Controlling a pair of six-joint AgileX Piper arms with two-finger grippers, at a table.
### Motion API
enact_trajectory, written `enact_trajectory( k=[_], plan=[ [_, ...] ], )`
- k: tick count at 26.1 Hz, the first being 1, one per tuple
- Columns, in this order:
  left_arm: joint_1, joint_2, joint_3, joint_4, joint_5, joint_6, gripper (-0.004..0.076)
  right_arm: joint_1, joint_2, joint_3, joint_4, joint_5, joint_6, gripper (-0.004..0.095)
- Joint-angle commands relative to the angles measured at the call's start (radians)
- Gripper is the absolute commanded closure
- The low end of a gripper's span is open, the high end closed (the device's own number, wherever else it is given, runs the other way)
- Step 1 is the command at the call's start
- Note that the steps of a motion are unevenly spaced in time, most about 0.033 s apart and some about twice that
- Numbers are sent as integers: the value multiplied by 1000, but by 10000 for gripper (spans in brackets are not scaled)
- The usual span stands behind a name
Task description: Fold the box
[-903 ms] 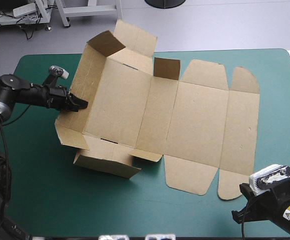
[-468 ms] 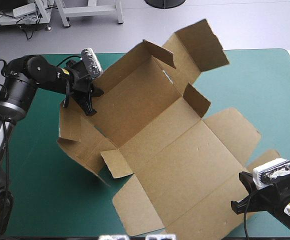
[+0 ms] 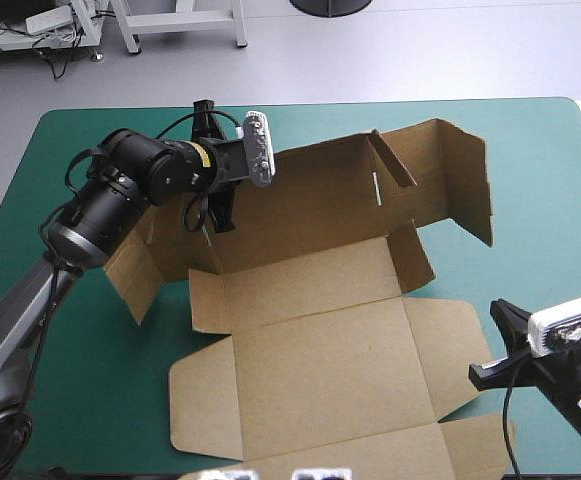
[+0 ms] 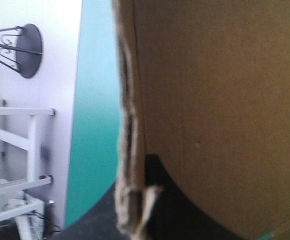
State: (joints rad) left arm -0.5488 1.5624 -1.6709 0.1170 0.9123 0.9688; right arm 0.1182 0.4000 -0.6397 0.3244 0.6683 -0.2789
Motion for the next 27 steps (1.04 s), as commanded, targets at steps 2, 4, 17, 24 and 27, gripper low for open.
enact_trajectory(
  k=[2, 4, 17, 24, 27],
  plan=[
    [-82, -47, -36, 157, -158, -41, 733, 2, 6, -27, 30, -156, 10, 928],
    [-103, -47, -36, 204, -175, -55, 733, 2, 8, -27, 41, -168, 10, 928],
    [-122, -50, 100, 435, -319, -228, 733, 2, 209, -251, 29, -57, -99, 928],
    [-158, -82, 335, 634, -425, -429, 733, 2, 512, -640, 0, 181, -97, 928],
    [-203, -127, 428, 730, -511, -500, 733, 2, 635, -778, -18, 273, -95, 928]
  ],
)
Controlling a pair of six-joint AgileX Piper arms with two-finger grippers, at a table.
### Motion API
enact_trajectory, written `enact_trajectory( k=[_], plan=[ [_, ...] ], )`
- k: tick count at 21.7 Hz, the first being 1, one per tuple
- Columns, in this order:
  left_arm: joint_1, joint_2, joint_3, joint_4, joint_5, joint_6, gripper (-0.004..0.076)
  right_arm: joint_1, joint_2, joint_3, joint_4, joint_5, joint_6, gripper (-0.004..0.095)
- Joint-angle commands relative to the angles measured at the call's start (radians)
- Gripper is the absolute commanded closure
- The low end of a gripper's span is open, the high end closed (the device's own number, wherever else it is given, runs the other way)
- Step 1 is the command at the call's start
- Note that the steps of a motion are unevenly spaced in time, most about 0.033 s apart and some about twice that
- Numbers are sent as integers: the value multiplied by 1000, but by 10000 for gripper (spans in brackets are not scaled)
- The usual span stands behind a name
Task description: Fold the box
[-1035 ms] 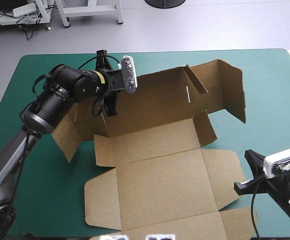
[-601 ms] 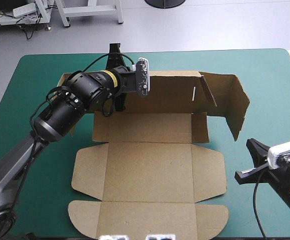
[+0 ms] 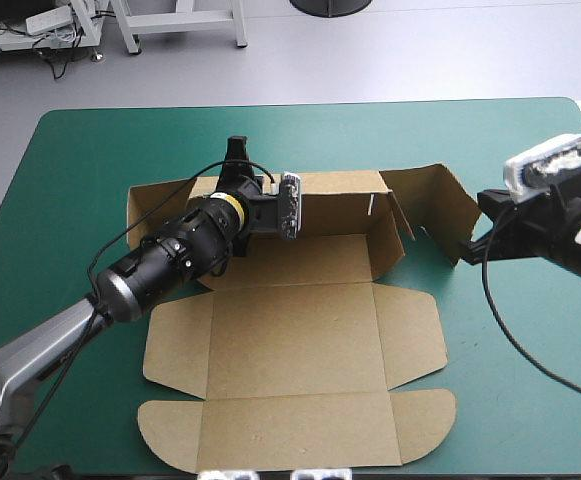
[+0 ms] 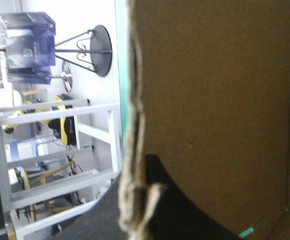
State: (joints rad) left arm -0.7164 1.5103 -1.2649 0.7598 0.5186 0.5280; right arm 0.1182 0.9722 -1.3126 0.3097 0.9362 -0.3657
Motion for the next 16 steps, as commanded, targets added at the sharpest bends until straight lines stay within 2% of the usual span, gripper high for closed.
enact_trajectory(
  k=[1, 3, 6, 8, 16],
  plan=[
    [-45, -96, 63, 142, -141, -109, 733, 2, 112, -156, -3, 16, -7, 928],
    [-52, -109, 98, 235, -149, -227, 733, 2, 187, -233, -3, 37, -7, 928],
    [-52, -125, 131, 510, -147, -494, 733, 2, 315, -366, -1, 152, -3, 928],
    [-52, -127, 131, 636, -151, -615, 733, 2, 399, -452, -6, 204, -3, 928],
    [-52, -127, 133, 698, -138, -644, 733, 2, 629, -589, 14, 241, 31, 928]
  ],
)
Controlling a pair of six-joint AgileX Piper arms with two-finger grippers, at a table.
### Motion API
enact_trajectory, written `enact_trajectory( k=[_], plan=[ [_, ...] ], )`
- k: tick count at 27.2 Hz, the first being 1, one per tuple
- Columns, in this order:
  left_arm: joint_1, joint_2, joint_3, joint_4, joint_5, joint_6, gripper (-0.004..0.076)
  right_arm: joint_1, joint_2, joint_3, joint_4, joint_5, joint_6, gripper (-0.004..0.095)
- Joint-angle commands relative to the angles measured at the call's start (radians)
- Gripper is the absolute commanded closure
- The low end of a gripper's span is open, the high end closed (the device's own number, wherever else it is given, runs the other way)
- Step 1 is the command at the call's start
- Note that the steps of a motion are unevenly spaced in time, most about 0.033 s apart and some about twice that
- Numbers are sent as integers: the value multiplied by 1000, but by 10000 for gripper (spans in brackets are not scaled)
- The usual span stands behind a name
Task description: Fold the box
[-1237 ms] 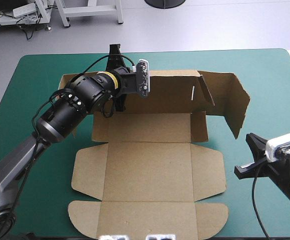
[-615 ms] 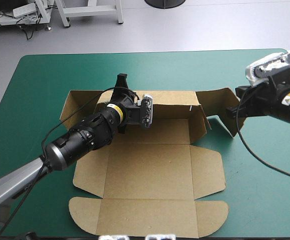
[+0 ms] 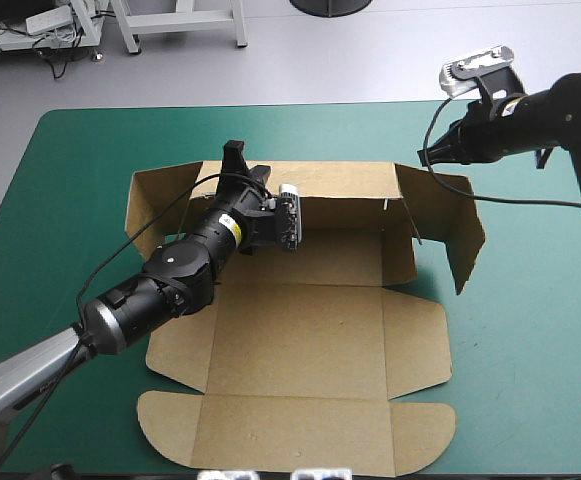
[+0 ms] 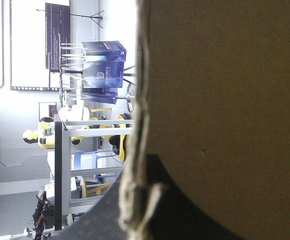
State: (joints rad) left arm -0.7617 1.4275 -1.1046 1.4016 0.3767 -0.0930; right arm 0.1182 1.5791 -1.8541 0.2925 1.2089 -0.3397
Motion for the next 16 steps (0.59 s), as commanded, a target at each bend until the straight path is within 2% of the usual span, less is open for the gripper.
enact_trajectory(
  k=[1, 8, 16],
  plan=[
    [-6, -44, -27, 66, 10, -23, 733, 2, 51, -57, 39, -32, 5, 928],
    [-3, -17, -26, 105, 20, -45, 733, 2, 175, -71, 79, 23, -15, 928],
    [14, 49, -25, 108, 36, -62, 733, -25, 194, -69, 124, 48, -56, 928]
  ],
)
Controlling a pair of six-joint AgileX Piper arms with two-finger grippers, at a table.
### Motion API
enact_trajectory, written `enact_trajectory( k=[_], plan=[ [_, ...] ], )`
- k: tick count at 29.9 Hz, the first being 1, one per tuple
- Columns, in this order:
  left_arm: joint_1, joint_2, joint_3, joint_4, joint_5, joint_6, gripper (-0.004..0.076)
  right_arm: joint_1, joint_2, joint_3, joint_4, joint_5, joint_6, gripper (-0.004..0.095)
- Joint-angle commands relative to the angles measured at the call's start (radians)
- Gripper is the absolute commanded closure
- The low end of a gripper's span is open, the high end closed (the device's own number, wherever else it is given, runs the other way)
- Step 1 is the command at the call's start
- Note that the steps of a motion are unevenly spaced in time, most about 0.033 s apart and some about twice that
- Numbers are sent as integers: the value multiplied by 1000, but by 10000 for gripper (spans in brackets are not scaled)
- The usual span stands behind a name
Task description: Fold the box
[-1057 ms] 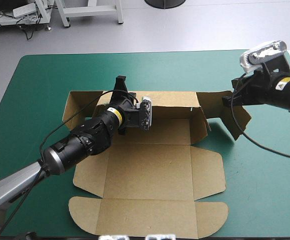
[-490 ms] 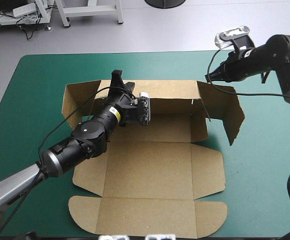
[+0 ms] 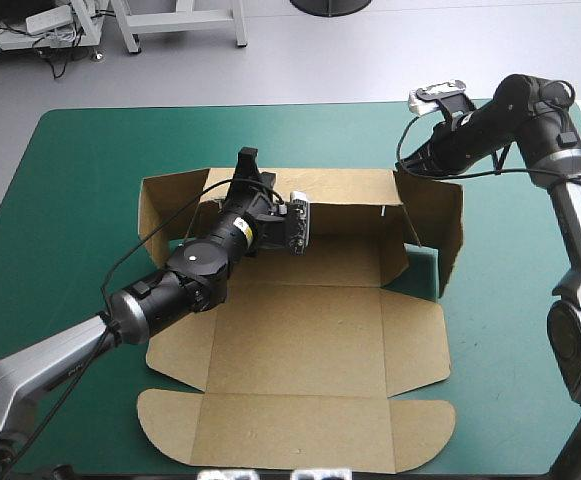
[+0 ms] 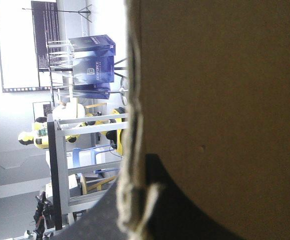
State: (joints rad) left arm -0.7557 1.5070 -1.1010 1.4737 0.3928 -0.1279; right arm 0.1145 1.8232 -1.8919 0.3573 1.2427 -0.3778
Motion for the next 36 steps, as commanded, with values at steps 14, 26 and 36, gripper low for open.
enact_trajectory(
  k=[14, 26, 36],
  plan=[
    [76, -28, -28, 31, 20, -71, 733, -30, -84, 208, 208, 14, -173, 928],
    [78, -28, -28, 31, -39, -71, 733, -30, -212, 498, 422, -195, -568, 928],
    [78, -28, -12, 16, -68, -71, 733, -30, -429, 936, 803, -596, -1031, 928]
  ],
)
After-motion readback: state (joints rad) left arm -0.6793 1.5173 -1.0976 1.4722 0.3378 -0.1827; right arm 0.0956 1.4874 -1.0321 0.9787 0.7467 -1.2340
